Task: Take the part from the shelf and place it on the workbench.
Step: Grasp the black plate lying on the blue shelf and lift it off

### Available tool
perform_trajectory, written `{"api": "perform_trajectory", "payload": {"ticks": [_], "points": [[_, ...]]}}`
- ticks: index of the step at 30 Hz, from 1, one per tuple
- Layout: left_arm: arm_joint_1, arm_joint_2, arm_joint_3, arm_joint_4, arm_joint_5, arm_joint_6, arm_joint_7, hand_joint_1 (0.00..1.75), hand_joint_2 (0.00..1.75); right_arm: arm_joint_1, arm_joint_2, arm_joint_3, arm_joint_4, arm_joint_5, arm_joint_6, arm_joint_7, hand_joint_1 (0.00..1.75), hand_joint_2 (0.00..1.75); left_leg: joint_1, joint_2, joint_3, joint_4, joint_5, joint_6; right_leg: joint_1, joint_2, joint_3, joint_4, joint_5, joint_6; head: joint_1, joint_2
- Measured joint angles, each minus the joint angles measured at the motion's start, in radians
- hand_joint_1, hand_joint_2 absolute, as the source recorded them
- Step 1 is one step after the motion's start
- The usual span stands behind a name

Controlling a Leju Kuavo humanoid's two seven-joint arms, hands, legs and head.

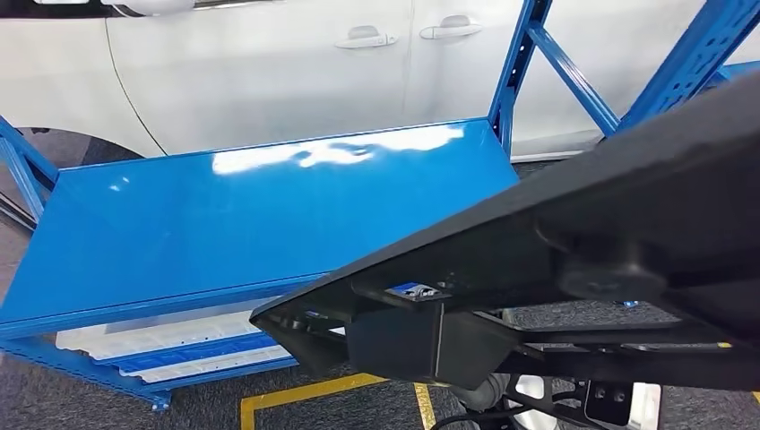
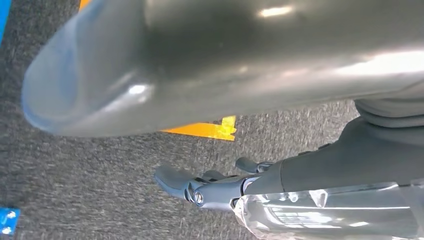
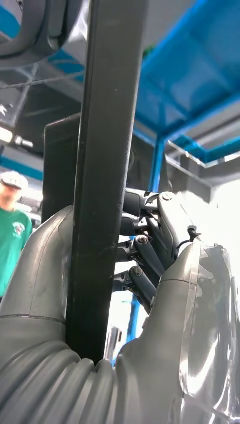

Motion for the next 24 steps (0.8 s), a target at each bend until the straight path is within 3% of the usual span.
{"api": "perform_trajectory", "payload": {"ticks": [2,4,6,7,8,9,11,13,14,16,17,19,21,22,23,24], "points": [[0.003,-0.001,0.0,0.0,-0.006,-0.002,-0.005,0.0,0.0,-0.009,-0.008,0.034,-0.013,-0.001,-0.044,0.0,1.52,1.75,0.002,-0.001,-0.006,0.001,-0.002,-0.012,-0.003,-0.003,-0.012,-0.007,0.018,-0.016,0.0,0.0],[0.006,-0.003,0.0,0.0,-0.017,-0.007,-0.007,0.0,0.0,-0.011,-0.017,0.061,-0.027,0.002,-0.075,0.0,1.52,1.75,0.005,-0.002,-0.03,0.056,-0.07,-0.02,-0.005,-0.008,-0.032,-0.014,0.043,-0.032,0.0,0.0],[0.007,-0.005,0.0,0.0,-0.025,-0.011,-0.007,0.0,0.0,-0.01,-0.026,0.08,-0.037,0.009,-0.093,0.0,1.52,1.75,0.006,-0.002,-0.068,0.188,-0.171,-0.025,-0.001,-0.009,-0.061,-0.013,0.065,-0.04,0.0,0.0],[0.006,-0.005,0.0,0.0,-0.027,-0.012,-0.006,0.0,0.0,-0.008,-0.031,0.089,-0.041,0.012,-0.097,0.0,1.52,1.75,0.006,-0.002,-0.079,0.249,-0.197,-0.028,0.001,-0.009,-0.077,-0.011,0.076,-0.04,0.0,0.0],[0.006,-0.005,-0.001,0.0,-0.029,-0.012,-0.003,0.0,0.0,-0.008,-0.036,0.097,-0.045,0.014,-0.1,0.0,1.52,1.75,0.006,-0.002,-0.076,0.287,-0.2,-0.029,0.003,-0.009,-0.094,-0.008,0.086,-0.04,0.0,0.0],[0.006,-0.005,-0.001,0.0,-0.03,-0.012,0.0,0.0,0.0,-0.007,-0.04,0.104,-0.048,0.015,-0.101,0.0,1.52,1.75,0.006,-0.002,-0.056,0.287,-0.181,-0.029,0.004,-0.009,-0.109,-0.004,0.095,-0.039,0.0,0.0],[0.005,-0.005,-0.001,0.0,-0.031,-0.012,0.005,0.0,0.0,-0.007,-0.048,0.116,-0.052,0.013,-0.102,0.0,1.52,1.75,0.006,-0.002,0.041,0.175,-0.136,-0.024,0.005,-0.008,-0.137,0.007,0.111,-0.034,0.0,0.0],[0.003,-0.006,-0.001,0.0,-0.033,-0.012,0.008,0.0,0.0,-0.009,-0.054,0.124,-0.056,0.009,-0.104,0.0,1.52,1.75,0.001,-0.004,0.135,0.035,-0.137,-0.012,0.007,-0.008,-0.154,0.016,0.125,-0.025,0.0,0.0],[0.002,-0.006,-0.002,0.0,-0.036,-0.011,0.008,0.0,0.0,-0.01,-0.056,0.127,-0.058,0.008,-0.105,0.0,1.52,1.75,-0.002,-0.005,0.154,-0.002,-0.146,-0.006,0.007,-0.009,-0.158,0.017,0.132,-0.019,0.0,0.0],[0.003,-0.008,-0.004,0.0,-0.041,-0.011,0.01,0.0,0.0,-0.014,-0.061,0.13,-0.059,0.003,-0.111,0.0,1.52,1.75,-0.004,-0.005,0.15,-0.015,-0.137,0.008,0.007,-0.008,-0.161,0.013,0.148,-0.006,0.0,0.0],[0.002,-0.009,-0.005,0.0,-0.043,-0.01,0.01,0.0,0.0,-0.015,-0.063,0.131,-0.06,0.001,-0.114,0.0,1.52,1.75,-0.002,-0.003,0.143,-0.019,-0.128,0.015,0.006,-0.006,-0.167,0.018,0.142,0.0,0.0,0.0],[-0.001,-0.011,-0.006,0.0,-0.043,-0.01,0.011,0.0,0.0,-0.022,-0.069,0.131,-0.06,-0.006,-0.119,0.001,1.52,1.75,0.003,0.001,0.121,-0.022,-0.103,0.029,0.003,-0.004,-0.192,0.072,0.077,0.011,0.0,0.0],[-0.003,-0.011,-0.007,0.0,-0.039,-0.009,0.009,0.0,0.0,-0.032,-0.074,0.131,-0.059,-0.02,-0.118,0.006,1.52,1.75,0.002,0.004,0.094,-0.021,-0.081,0.035,-0.001,-0.004,-0.225,0.191,-0.025,0.019,0.0,0.0],[-0.003,-0.012,-0.007,0.0,-0.035,-0.009,0.007,0.0,0.0,-0.038,-0.076,0.131,-0.058,-0.031,-0.115,0.01,1.52,1.75,0.001,0.005,0.079,-0.02,-0.069,0.035,-0.004,-0.004,-0.233,0.248,-0.054,0.023,0.0,0.0],[-0.004,-0.013,-0.007,0.0,-0.029,-0.009,0.005,0.0,0.0,-0.043,-0.079,0.13,-0.057,-0.043,-0.11,0.014,1.52,1.75,0.001,0.006,0.063,-0.019,-0.058,0.034,-0.006,-0.004,-0.23,0.286,-0.059,0.026,0.0,0.0],[-0.005,-0.015,-0.007,0.0,-0.022,-0.008,0.003,0.0,0.0,-0.048,-0.081,0.129,-0.054,-0.056,-0.102,0.016,1.52,1.75,0.001,0.006,0.048,-0.017,-0.048,0.032,-0.008,-0.004,-0.211,0.291,-0.044,0.027,0.0,0.0]]}}
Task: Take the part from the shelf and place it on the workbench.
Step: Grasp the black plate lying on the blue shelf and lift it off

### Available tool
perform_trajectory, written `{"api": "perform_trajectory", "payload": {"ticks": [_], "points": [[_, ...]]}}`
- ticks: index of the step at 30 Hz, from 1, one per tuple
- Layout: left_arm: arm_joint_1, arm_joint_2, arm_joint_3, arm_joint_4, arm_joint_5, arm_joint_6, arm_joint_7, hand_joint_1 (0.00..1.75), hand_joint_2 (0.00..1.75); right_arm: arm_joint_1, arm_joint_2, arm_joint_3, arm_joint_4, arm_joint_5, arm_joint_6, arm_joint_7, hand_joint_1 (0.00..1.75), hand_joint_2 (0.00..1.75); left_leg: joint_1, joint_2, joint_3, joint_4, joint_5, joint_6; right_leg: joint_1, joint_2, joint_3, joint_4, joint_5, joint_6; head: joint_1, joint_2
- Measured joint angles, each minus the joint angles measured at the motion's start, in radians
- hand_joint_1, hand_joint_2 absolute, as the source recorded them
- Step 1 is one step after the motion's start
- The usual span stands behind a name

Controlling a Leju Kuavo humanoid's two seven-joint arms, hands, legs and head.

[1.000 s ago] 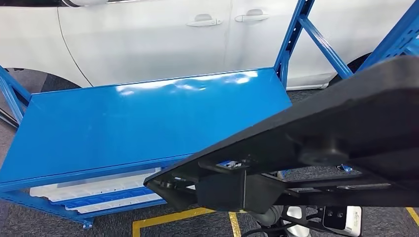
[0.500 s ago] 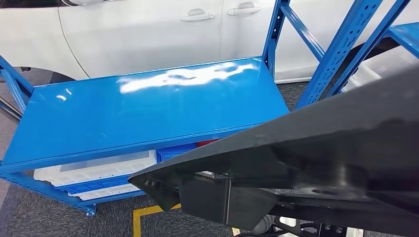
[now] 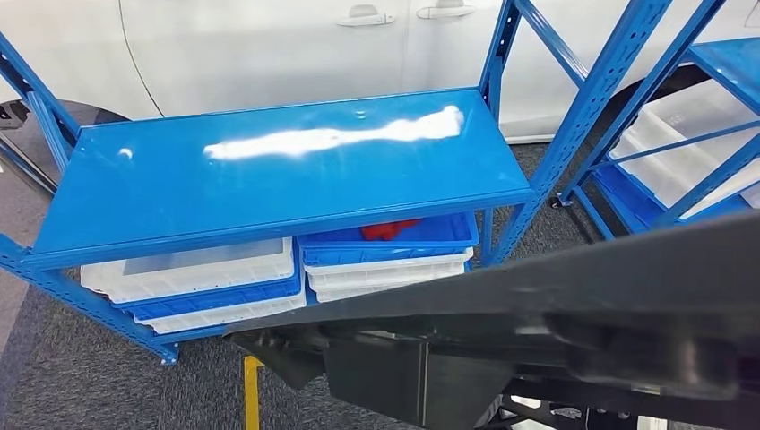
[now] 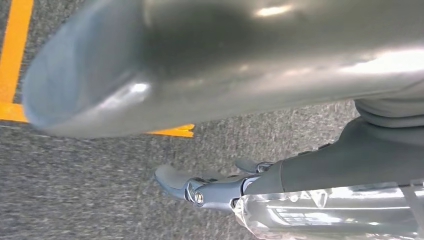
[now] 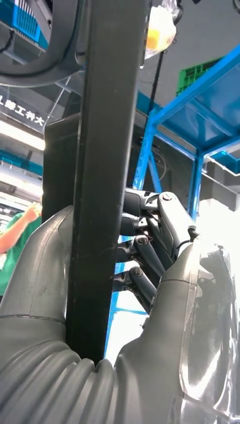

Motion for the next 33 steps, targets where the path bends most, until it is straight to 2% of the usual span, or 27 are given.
{"api": "perform_trajectory", "payload": {"ticks": [1,2,4,5,6,8,9,10,11,13,14,15,16,17,18,19,20,21,24,25,27,28,29,30,31,32,33], "points": [[-0.001,-0.002,0.001,0.0,0.006,0.002,-0.002,0.0,0.0,-0.004,-0.002,-0.002,0.003,-0.012,0.01,0.001,1.52,1.75,0.0,0.0,-0.015,0.002,0.01,-0.002,-0.001,0.0,0.035,-0.029,0.028,-0.001,0.0,0.0],[-0.001,-0.005,0.002,0.0,0.012,0.005,-0.003,0.0,0.0,-0.007,-0.003,-0.005,0.006,-0.023,0.021,0.002,1.52,1.75,0.0,0.0,-0.026,0.003,0.019,-0.005,-0.002,0.0,0.085,-0.09,0.054,-0.005,0.0,0.0],[-0.001,-0.011,0.004,0.0,0.02,0.012,-0.005,0.0,0.0,-0.014,-0.004,-0.01,0.014,-0.037,0.037,0.0,1.52,1.75,-0.001,-0.001,-0.043,0.005,0.037,-0.014,0.002,0.0,0.187,-0.238,0.059,-0.015,0.0,0.0],[-0.001,-0.013,0.005,0.0,0.022,0.013,-0.006,0.0,0.0,-0.017,-0.004,-0.011,0.017,-0.041,0.041,0.0,1.52,1.75,-0.001,-0.001,-0.045,0.003,0.045,-0.019,0.006,0.001,0.216,-0.286,0.053,-0.02,0.0,0.0],[-0.001,-0.014,0.006,0.0,0.023,0.014,-0.007,0.0,0.0,-0.02,-0.005,-0.013,0.02,-0.043,0.044,-0.001,1.52,1.75,0.0,-0.001,-0.047,-0.001,0.054,-0.026,0.01,0.001,0.227,-0.312,0.048,-0.025,0.0,0.0],[0.0,-0.016,0.007,0.0,0.025,0.016,-0.008,0.0,0.0,-0.023,-0.005,-0.016,0.025,-0.045,0.049,-0.002,1.52,1.75,0.002,-0.002,-0.05,-0.009,0.068,-0.038,0.01,-0.001,0.217,-0.321,0.066,-0.036,0.0,0.0],[0.001,-0.017,0.008,0.0,0.027,0.017,-0.008,0.0,0.0,-0.025,-0.006,-0.017,0.028,-0.047,0.053,-0.002,1.52,1.75,0.002,-0.003,-0.058,-0.005,0.061,-0.042,0.008,-0.003,0.21,-0.327,0.076,-0.043,0.0,0.0],[0.002,-0.018,0.01,0.0,0.032,0.018,-0.008,0.0,0.0,-0.027,-0.006,-0.018,0.032,-0.052,0.061,-0.002,1.52,1.75,0.002,-0.004,-0.071,0.022,0.03,-0.046,0.005,-0.005,0.2,-0.331,0.088,-0.051,0.0,0.0],[0.002,-0.018,0.012,0.0,0.037,0.022,-0.008,0.0,0.0,-0.031,-0.005,-0.02,0.039,-0.06,0.071,-0.004,1.52,1.75,0.003,-0.004,-0.088,0.07,-0.017,-0.048,0.004,-0.007,0.188,-0.333,0.1,-0.057,0.0,0.0],[0.003,-0.02,0.02,0.0,0.047,0.029,-0.007,0.0,0.0,-0.041,-0.005,-0.027,0.064,-0.079,0.1,-0.009,1.52,1.75,0.004,-0.004,-0.124,0.21,-0.112,-0.053,0.007,-0.007,0.16,-0.327,0.118,-0.062,0.0,0.0],[0.003,-0.02,0.023,0.0,0.049,0.031,-0.007,0.0,0.0,-0.047,-0.005,-0.032,0.08,-0.084,0.115,-0.012,1.52,1.75,0.004,-0.004,-0.133,0.266,-0.132,-0.055,0.008,-0.008,0.146,-0.323,0.126,-0.062,0.0,0.0],[0.003,-0.02,0.026,0.0,0.05,0.033,-0.007,0.0,0.0,-0.052,-0.005,-0.039,0.096,-0.087,0.128,-0.013,1.52,1.75,0.004,-0.004,-0.127,0.293,-0.129,-0.056,0.009,-0.008,0.131,-0.317,0.134,-0.061,0.0,0.0],[0.003,-0.02,0.027,0.0,0.048,0.034,-0.007,0.0,0.0,-0.056,-0.005,-0.047,0.112,-0.088,0.14,-0.014,1.52,1.75,0.004,-0.004,-0.102,0.282,-0.108,-0.056,0.009,-0.008,0.116,-0.311,0.139,-0.06,0.0,0.0],[0.002,-0.02,0.028,0.0,0.045,0.034,-0.007,0.0,0.0,-0.059,-0.005,-0.056,0.124,-0.086,0.15,-0.014,1.52,1.75,0.004,-0.004,-0.059,0.232,-0.08,-0.056,0.009,-0.008,0.102,-0.303,0.144,-0.057,0.0,0.0],[0.001,-0.02,0.028,0.0,0.04,0.033,-0.007,0.0,0.0,-0.062,-0.005,-0.067,0.134,-0.084,0.158,-0.015,1.52,1.75,0.004,-0.004,-0.008,0.161,-0.066,-0.054,0.008,-0.009,0.09,-0.296,0.147,-0.053,0.0,0.0],[0.0,-0.02,0.028,0.0,0.035,0.032,-0.007,0.0,0.0,-0.063,-0.005,-0.077,0.141,-0.079,0.163,-0.016,1.52,1.75,0.002,-0.005,0.04,0.087,-0.065,-0.051,0.009,-0.009,0.081,-0.289,0.15,-0.048,0.0,0.0],[0.0,-0.021,0.028,0.0,0.03,0.03,-0.007,0.0,0.0,-0.064,-0.005,-0.086,0.145,-0.069,0.167,-0.016,1.52,1.75,0.0,-0.006,0.073,0.035,-0.071,-0.047,0.01,-0.009,0.076,-0.285,0.154,-0.043,0.0,0.0],[0.0,-0.022,0.027,0.0,0.026,0.029,-0.007,0.0,0.0,-0.06,-0.005,-0.094,0.147,-0.054,0.171,-0.017,1.52,1.75,-0.002,-0.008,0.089,0.008,-0.083,-0.042,0.011,-0.01,0.073,-0.282,0.159,-0.037,0.0,0.0],[0.006,-0.025,0.027,0.0,0.014,0.027,-0.004,0.0,0.0,-0.021,0.0,-0.112,0.129,0.009,0.182,-0.017,1.52,1.75,-0.001,-0.009,0.087,-0.001,-0.075,-0.022,0.01,-0.009,0.068,-0.274,0.161,-0.021,0.0,0.0],[0.007,-0.027,0.027,0.0,0.012,0.027,-0.004,0.0,0.0,-0.005,0.003,-0.115,0.117,0.029,0.183,-0.017,1.52,1.75,0.001,-0.007,0.083,-0.003,-0.07,-0.014,0.009,-0.007,0.058,-0.253,0.143,-0.016,0.0,0.0],[0.008,-0.028,0.026,0.0,0.006,0.027,-0.003,0.0,0.0,0.019,0.009,-0.114,0.092,0.061,0.169,-0.017,1.52,1.75,0.002,-0.004,0.072,-0.004,-0.059,-0.002,0.005,-0.003,0.014,-0.143,0.071,-0.008,0.0,0.0],[0.009,-0.028,0.025,0.0,0.002,0.027,-0.002,0.0,0.0,0.027,0.011,-0.111,0.081,0.072,0.155,-0.017,1.52,1.75,0.0,-0.003,0.065,-0.003,-0.054,0.0,0.004,-0.003,-0.015,-0.069,0.033,-0.006,0.0,0.0],[0.009,-0.028,0.024,0.0,-0.002,0.027,-0.001,0.0,0.0,0.034,0.012,-0.107,0.071,0.08,0.141,-0.017,1.52,1.75,-0.001,-0.002,0.059,-0.003,-0.05,0.001,0.003,-0.003,-0.037,-0.008,0.007,-0.004,0.0,0.0],[0.01,-0.028,0.023,0.0,-0.005,0.027,0.002,0.0,0.0,0.04,0.012,-0.103,0.063,0.084,0.128,-0.017,1.52,1.75,-0.002,-0.002,0.054,-0.002,-0.046,0.001,0.003,-0.003,-0.042,0.02,0.0,-0.004,0.0,0.0],[0.01,-0.028,0.023,0.0,-0.007,0.027,0.005,0.0,0.0,0.043,0.012,-0.098,0.055,0.086,0.119,-0.017,1.52,1.75,-0.004,-0.002,0.05,-0.001,-0.043,0.0,0.003,-0.003,-0.028,0.009,0.01,-0.006,0.0,0.0],[0.011,-0.028,0.023,0.0,-0.008,0.029,0.008,0.0,0.0,0.045,0.011,-0.094,0.048,0.086,0.113,-0.017,1.52,1.75,-0.005,-0.002,0.048,0.0,-0.041,-0.001,0.004,-0.003,0.009,-0.046,0.037,-0.011,0.0,0.0],[0.011,-0.028,0.022,0.0,-0.008,0.03,0.011,0.0,0.0,0.046,0.011,-0.09,0.041,0.084,0.108,-0.017,1.52,1.75,-0.007,-0.002,0.047,0.001,-0.04,-0.002,0.006,-0.005,0.058,-0.126,0.066,-0.018,0.0,0.0]]}}
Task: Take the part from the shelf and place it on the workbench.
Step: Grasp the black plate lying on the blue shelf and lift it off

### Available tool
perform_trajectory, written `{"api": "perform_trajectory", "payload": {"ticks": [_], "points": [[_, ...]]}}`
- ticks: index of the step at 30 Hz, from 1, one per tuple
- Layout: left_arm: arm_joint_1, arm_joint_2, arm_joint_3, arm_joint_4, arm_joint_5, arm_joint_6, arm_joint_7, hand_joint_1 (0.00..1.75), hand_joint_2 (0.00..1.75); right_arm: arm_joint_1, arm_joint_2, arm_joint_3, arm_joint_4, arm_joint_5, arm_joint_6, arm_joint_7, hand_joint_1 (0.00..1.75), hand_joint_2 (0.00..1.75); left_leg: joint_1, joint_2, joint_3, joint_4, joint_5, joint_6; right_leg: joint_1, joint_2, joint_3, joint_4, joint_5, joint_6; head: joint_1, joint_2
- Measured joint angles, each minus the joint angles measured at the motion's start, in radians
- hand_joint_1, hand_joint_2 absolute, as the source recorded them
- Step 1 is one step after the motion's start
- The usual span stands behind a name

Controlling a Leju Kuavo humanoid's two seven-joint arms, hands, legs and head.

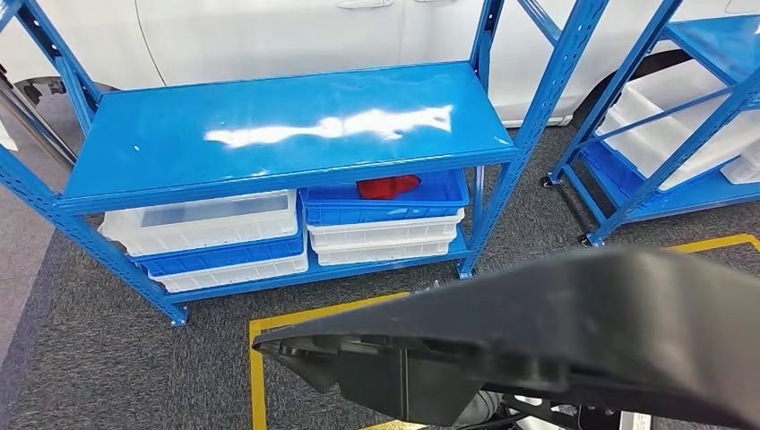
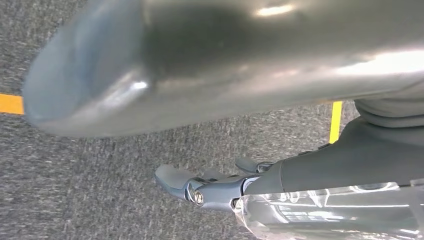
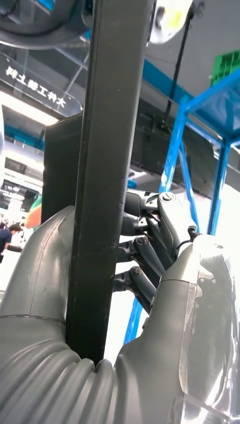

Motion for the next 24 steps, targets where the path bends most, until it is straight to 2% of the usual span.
{"api": "perform_trajectory", "payload": {"ticks": [2,3,5,7,8,9,11,12,13,14,15,17,18,19,21,22,23,24], "points": [[0.0,-0.002,0.0,0.0,0.0,0.004,0.005,0.0,0.0,-0.001,-0.001,0.007,-0.011,-0.008,-0.007,0.0,1.52,1.75,-0.004,0.003,-0.002,0.001,0.003,-0.005,0.008,-0.007,0.074,-0.131,0.033,-0.015,0.0,0.0],[0.0,-0.003,0.0,0.0,-0.001,0.007,0.007,0.0,0.0,-0.001,-0.002,0.009,-0.016,-0.013,-0.01,0.0,1.52,1.75,-0.005,0.005,-0.003,0.002,0.005,-0.009,0.012,-0.008,0.087,-0.159,0.036,-0.02,0.0,0.0],[0.0,-0.003,0.0,0.0,0.0,0.011,0.009,0.0,0.0,-0.002,-0.005,0.014,-0.021,-0.023,-0.015,0.0,1.52,1.75,-0.005,0.011,-0.005,0.0,0.009,-0.018,0.014,-0.002,0.085,-0.165,0.04,-0.026,0.0,0.0],[0.0,-0.003,0.0,0.0,0.004,0.015,0.01,0.0,0.0,-0.005,-0.008,0.019,-0.023,-0.033,-0.017,0.0,1.52,1.75,-0.005,0.012,-0.009,0.01,-0.002,-0.028,0.007,0.005,0.083,-0.174,0.05,-0.035,0.0,0.0],[0.0,-0.004,0.0,0.0,0.007,0.017,0.011,0.0,0.0,-0.008,-0.01,0.023,-0.023,-0.038,-0.017,0.0,1.52,1.75,-0.005,0.009,-0.02,0.037,-0.024,-0.033,0.004,0.008,0.082,-0.179,0.056,-0.04,0.0,0.0],[0.0,-0.004,0.0,0.0,0.009,0.019,0.011,0.0,0.0,-0.011,-0.011,0.027,-0.023,-0.042,-0.017,0.0,1.52,1.75,-0.004,0.005,-0.041,0.087,-0.057,-0.036,0.002,0.011,0.079,-0.182,0.061,-0.044,0.0,0.0],[0.0,-0.005,0.0,0.0,0.014,0.02,0.011,0.0,0.0,-0.015,-0.014,0.035,-0.023,-0.048,-0.018,0.0,1.52,1.75,-0.002,0.001,-0.099,0.228,-0.131,-0.041,0.004,0.019,0.069,-0.181,0.068,-0.048,0.0,0.0],[0.001,-0.005,0.0,0.0,0.016,0.021,0.011,0.0,0.0,-0.016,-0.015,0.039,-0.022,-0.05,-0.019,0.0,1.52,1.75,0.0,0.001,-0.121,0.283,-0.152,-0.043,0.005,0.025,0.064,-0.179,0.071,-0.047,0.0,0.0],[0.001,-0.005,0.0,0.0,0.018,0.021,0.01,0.0,0.0,-0.018,-0.017,0.042,-0.022,-0.051,-0.019,0.0,1.52,1.75,0.001,0.0,-0.127,0.305,-0.155,-0.045,0.005,0.032,0.059,-0.176,0.074,-0.045,0.0,0.0],[0.001,-0.005,0.0,0.0,0.019,0.022,0.011,0.0,0.0,-0.02,-0.02,0.045,-0.021,-0.053,-0.02,0.0,1.52,1.75,0.001,-0.001,-0.112,0.283,-0.136,-0.045,0.004,0.041,0.055,-0.173,0.076,-0.043,0.0,0.0],[0.001,-0.005,0.001,0.0,0.02,0.024,0.011,0.0,0.0,-0.023,-0.022,0.048,-0.021,-0.054,-0.021,0.0,1.52,1.75,0.002,-0.006,-0.078,0.224,-0.104,-0.044,0.003,0.05,0.051,-0.168,0.077,-0.041,0.0,0.0],[0.002,-0.005,0.002,0.0,0.022,0.028,0.013,0.0,0.0,-0.032,-0.025,0.055,-0.021,-0.06,-0.022,0.0,1.52,1.75,0.006,-0.041,-0.002,0.078,-0.051,-0.039,0.002,0.068,0.041,-0.156,0.079,-0.034,0.0,0.0],[0.002,-0.005,0.002,0.0,0.023,0.031,0.014,0.0,0.0,-0.037,-0.026,0.058,-0.021,-0.063,-0.024,0.0,1.52,1.75,0.007,-0.057,0.019,0.033,-0.04,-0.036,0.002,0.076,0.036,-0.151,0.081,-0.029,0.0,0.0],[0.002,-0.006,0.002,0.0,0.025,0.033,0.015,0.0,0.0,-0.041,-0.027,0.062,-0.02,-0.067,-0.027,0.0,1.52,1.75,0.006,-0.067,0.027,0.013,-0.039,-0.032,0.002,0.084,0.03,-0.149,0.084,-0.023,0.0,0.0],[0.001,-0.008,0.003,0.0,0.029,0.037,0.015,0.0,0.0,-0.047,-0.029,0.067,-0.02,-0.074,-0.034,0.001,1.52,1.75,0.005,-0.055,0.025,0.01,-0.034,-0.021,0.0,0.101,0.022,-0.15,0.092,-0.008,0.0,0.0],[0.001,-0.01,0.003,0.0,0.03,0.039,0.015,0.0,0.0,-0.051,-0.03,0.07,-0.02,-0.078,-0.038,0.001,1.52,1.75,0.006,-0.044,0.025,0.008,-0.029,-0.014,0.0,0.1,0.017,-0.146,0.09,-0.002,0.0,0.0],[0.0,-0.011,0.004,0.0,0.031,0.039,0.015,0.0,0.0,-0.055,-0.031,0.073,-0.02,-0.081,-0.04,0.001,1.52,1.75,0.007,-0.033,0.024,0.005,-0.023,-0.007,0.0,0.087,0.007,-0.129,0.078,0.004,0.0,0.0],[0.001,-0.012,0.004,0.0,0.031,0.04,0.014,0.0,0.0,-0.06,-0.032,0.075,-0.02,-0.082,-0.042,0.002,1.52,1.75,0.009,-0.021,0.022,0.002,-0.019,-0.001,-0.001,0.068,-0.01,-0.092,0.053,0.009,0.0,0.0]]}}
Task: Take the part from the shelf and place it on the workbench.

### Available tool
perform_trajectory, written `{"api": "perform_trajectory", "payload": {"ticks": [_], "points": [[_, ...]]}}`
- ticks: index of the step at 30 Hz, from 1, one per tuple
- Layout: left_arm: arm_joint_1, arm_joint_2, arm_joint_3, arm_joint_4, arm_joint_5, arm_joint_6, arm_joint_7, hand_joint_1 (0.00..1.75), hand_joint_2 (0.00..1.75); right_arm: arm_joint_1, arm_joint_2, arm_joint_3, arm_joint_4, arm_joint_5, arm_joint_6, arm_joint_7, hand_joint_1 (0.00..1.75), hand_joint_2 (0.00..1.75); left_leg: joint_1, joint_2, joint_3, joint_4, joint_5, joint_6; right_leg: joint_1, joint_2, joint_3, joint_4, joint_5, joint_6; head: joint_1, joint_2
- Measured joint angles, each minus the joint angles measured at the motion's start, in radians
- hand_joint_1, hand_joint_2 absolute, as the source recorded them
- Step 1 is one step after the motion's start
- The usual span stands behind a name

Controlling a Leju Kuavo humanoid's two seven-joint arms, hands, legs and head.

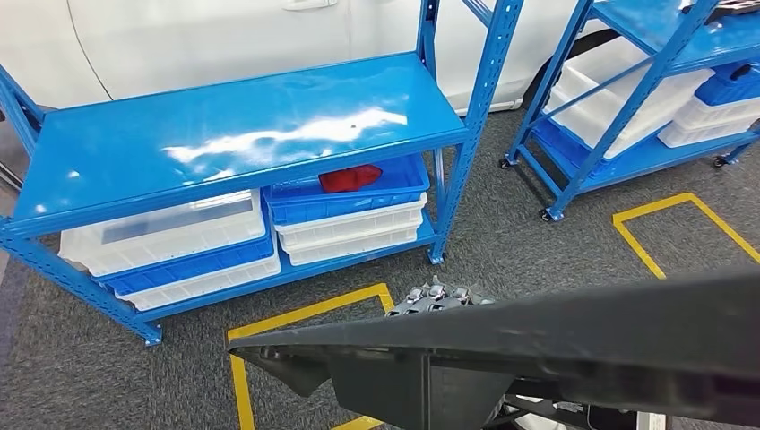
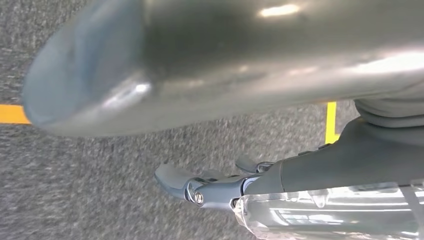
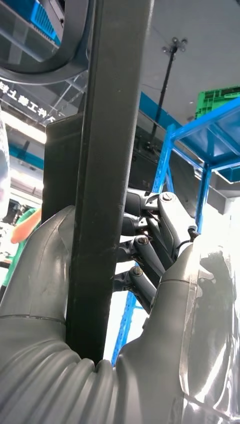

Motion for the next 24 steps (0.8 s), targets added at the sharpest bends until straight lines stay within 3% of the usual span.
{"api": "perform_trajectory", "payload": {"ticks": [1,3,4,5,7,9,11,13,15,17,19,20,21,22,24], "points": [[0.001,0.0,0.001,0.0,0.0,0.0,0.0,0.0,0.0,-0.004,0.0,0.002,0.0,-0.001,-0.002,0.001,1.52,1.75,-0.002,0.012,-0.003,0.0,0.002,0.003,-0.001,-0.024,-0.025,0.059,-0.036,0.005,0.0,0.0],[0.004,0.0,0.002,0.0,0.001,0.0,-0.001,0.0,0.0,-0.008,-0.001,0.007,0.0,-0.003,-0.007,0.005,1.52,1.75,-0.004,0.037,-0.01,0.001,0.004,0.005,-0.006,-0.049,-0.081,0.191,-0.099,0.013,0.0,0.0],[0.005,0.0,0.002,0.0,0.001,0.0,0.0,0.0,0.0,-0.008,-0.001,0.008,0.0,-0.004,-0.01,0.007,1.52,1.75,-0.005,0.049,-0.012,0.001,0.005,0.005,-0.008,-0.055,-0.093,0.227,-0.109,0.015,0.0,0.0],[0.005,-0.001,0.002,0.0,0.001,0.0,0.0,0.0,0.0,-0.008,-0.002,0.009,0.0,-0.005,-0.011,0.009,1.52,1.75,-0.006,0.061,-0.013,0.002,0.005,0.005,-0.009,-0.059,-0.084,0.222,-0.101,0.016,0.0,0.0],[0.003,-0.004,0.002,0.0,0.0,0.0,0.001,0.0,0.0,-0.01,-0.002,0.009,0.0,-0.006,-0.012,0.012,1.52,1.75,-0.007,0.083,-0.011,0.002,0.005,0.003,-0.008,-0.079,-0.011,0.105,-0.045,0.009,0.0,0.0],[0.001,-0.007,0.002,0.0,-0.001,0.0,0.001,0.0,0.0,-0.016,-0.002,0.009,0.0,-0.007,-0.013,0.014,1.52,1.75,-0.011,0.099,-0.008,0.002,0.003,-0.003,0.004,-0.123,0.06,-0.023,-0.009,-0.008,0.0,0.0],[0.0,-0.01,0.002,0.0,-0.002,0.001,0.001,0.0,0.0,-0.023,-0.003,0.01,0.0,-0.008,-0.013,0.016,1.52,1.75,-0.014,0.116,-0.006,0.002,0.002,-0.014,0.014,-0.14,0.076,-0.063,-0.006,-0.023,0.0,0.0],[-0.002,-0.011,0.002,0.0,-0.003,0.001,0.001,0.0,0.0,-0.025,-0.003,0.01,0.0,-0.009,-0.013,0.017,1.52,1.75,-0.014,0.128,-0.003,0.002,0.0,-0.025,0.013,-0.116,0.072,-0.069,0.002,-0.034,0.0,0.0],[-0.002,-0.012,0.002,0.0,-0.003,0.003,0.0,0.0,0.0,-0.028,-0.004,0.01,0.001,-0.009,-0.014,0.015,1.52,1.75,-0.011,0.092,-0.017,0.04,-0.032,-0.034,0.006,-0.094,0.073,-0.081,0.012,-0.046,0.0,0.0],[0.001,-0.012,0.003,0.0,-0.003,0.007,-0.001,0.0,0.0,-0.031,-0.004,0.011,0.003,-0.007,-0.015,0.013,1.52,1.75,-0.007,0.04,-0.068,0.154,-0.098,-0.039,0.003,-0.071,0.071,-0.085,0.019,-0.054,0.0,0.0],[0.005,-0.012,0.003,0.0,-0.003,0.01,-0.001,0.0,0.0,-0.03,-0.005,0.011,0.006,-0.004,-0.015,0.009,1.52,1.75,-0.006,0.024,-0.123,0.271,-0.14,-0.043,0.003,-0.045,0.066,-0.082,0.021,-0.057,0.0,0.0],[0.006,-0.012,0.003,0.0,-0.004,0.013,-0.002,0.0,0.0,-0.029,-0.006,0.011,0.007,-0.002,-0.015,0.007,1.52,1.75,-0.006,0.022,-0.131,0.285,-0.133,-0.045,0.004,-0.031,0.063,-0.079,0.022,-0.056,0.0,0.0],[0.006,-0.012,0.003,0.0,-0.005,0.015,-0.003,0.0,0.0,-0.029,-0.006,0.011,0.008,0.0,-0.015,0.004,1.52,1.75,-0.006,0.02,-0.12,0.259,-0.106,-0.045,0.003,-0.017,0.062,-0.075,0.022,-0.055,0.0,0.0],[0.006,-0.012,0.003,0.0,-0.006,0.017,-0.004,0.0,0.0,-0.028,-0.007,0.011,0.008,0.002,-0.016,0.002,1.52,1.75,-0.004,0.013,-0.093,0.199,-0.068,-0.044,0.003,-0.004,0.061,-0.07,0.02,-0.053,0.0,0.0],[0.006,-0.011,0.003,0.0,-0.009,0.019,-0.005,0.0,0.0,-0.028,-0.008,0.011,0.009,0.003,-0.018,-0.001,1.52,1.75,0.001,-0.034,-0.035,0.07,-0.014,-0.04,0.002,0.021,0.054,-0.057,0.018,-0.045,0.0,0.0]]}}
